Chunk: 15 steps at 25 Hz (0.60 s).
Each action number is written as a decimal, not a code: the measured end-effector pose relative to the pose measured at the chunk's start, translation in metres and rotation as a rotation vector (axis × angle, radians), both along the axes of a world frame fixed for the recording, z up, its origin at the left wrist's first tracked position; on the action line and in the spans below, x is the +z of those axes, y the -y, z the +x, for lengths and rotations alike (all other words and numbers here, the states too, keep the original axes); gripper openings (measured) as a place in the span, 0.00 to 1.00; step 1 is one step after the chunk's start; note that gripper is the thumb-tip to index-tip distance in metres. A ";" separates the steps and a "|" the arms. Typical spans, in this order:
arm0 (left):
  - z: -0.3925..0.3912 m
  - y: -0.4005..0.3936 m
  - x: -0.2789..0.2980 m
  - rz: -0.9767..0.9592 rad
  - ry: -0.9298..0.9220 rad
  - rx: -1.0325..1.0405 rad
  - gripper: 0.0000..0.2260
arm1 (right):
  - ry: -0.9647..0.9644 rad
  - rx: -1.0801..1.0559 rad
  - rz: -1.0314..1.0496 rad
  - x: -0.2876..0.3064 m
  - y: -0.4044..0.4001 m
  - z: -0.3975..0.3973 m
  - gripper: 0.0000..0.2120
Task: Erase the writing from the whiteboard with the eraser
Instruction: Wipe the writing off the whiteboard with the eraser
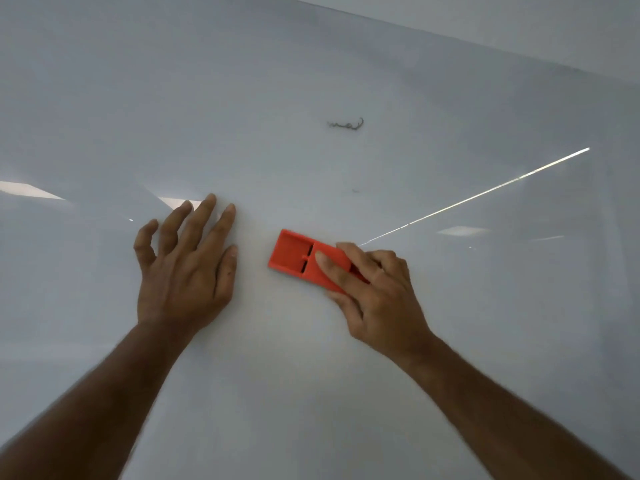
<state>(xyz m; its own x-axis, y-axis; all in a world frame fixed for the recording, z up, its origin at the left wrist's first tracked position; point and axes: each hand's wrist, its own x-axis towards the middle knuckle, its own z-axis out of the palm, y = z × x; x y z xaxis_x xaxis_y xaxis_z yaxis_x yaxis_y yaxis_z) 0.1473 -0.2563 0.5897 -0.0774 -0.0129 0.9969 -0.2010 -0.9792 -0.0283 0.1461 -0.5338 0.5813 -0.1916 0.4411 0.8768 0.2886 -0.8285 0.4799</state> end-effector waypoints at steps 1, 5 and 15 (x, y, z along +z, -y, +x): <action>0.000 0.000 0.001 0.002 -0.005 0.005 0.26 | 0.004 0.011 0.046 0.014 -0.002 0.001 0.23; -0.002 -0.002 0.005 0.025 -0.011 0.040 0.27 | -0.024 -0.026 0.246 0.091 -0.006 -0.004 0.25; 0.002 -0.014 0.005 0.072 -0.039 0.143 0.28 | -0.155 -0.026 0.682 0.201 0.009 -0.005 0.28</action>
